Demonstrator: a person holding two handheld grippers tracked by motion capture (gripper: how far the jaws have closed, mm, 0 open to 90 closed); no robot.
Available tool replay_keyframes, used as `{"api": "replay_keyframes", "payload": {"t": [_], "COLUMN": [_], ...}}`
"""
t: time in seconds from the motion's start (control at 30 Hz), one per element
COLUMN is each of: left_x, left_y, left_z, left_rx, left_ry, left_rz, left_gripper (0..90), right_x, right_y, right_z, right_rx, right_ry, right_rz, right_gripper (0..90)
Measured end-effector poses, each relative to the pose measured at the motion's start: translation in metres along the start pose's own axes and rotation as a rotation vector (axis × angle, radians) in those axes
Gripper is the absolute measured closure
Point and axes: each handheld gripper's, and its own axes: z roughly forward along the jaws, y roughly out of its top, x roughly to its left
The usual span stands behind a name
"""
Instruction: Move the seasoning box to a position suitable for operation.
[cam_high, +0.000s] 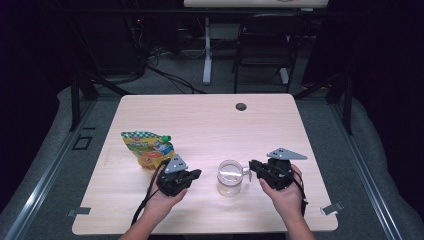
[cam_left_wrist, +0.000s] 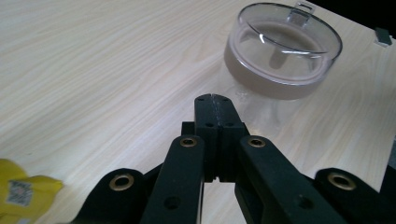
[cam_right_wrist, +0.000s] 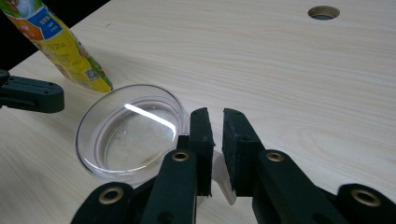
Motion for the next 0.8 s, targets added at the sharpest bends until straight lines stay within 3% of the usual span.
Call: {"api": "replay_keyframes", "payload": {"t": [0.27,0.8], "left_x": [-0.008,-0.017], "left_y": [0.0,0.002], "left_z": [0.01,0.02], "left_rx": [-0.004,-0.002], "left_ry": [-0.033,-0.075], "left_rz": [0.002,0.006], "left_gripper": [90.0,90.0], "right_x": [0.003,0.002], "right_y": [-0.002,-0.005], "right_z": [0.004,0.005], "right_rx": [0.026,0.01], "right_ry": [-0.004,0.017], "right_rz": [-0.004,0.016], "right_gripper": [81.8,85.4]}}
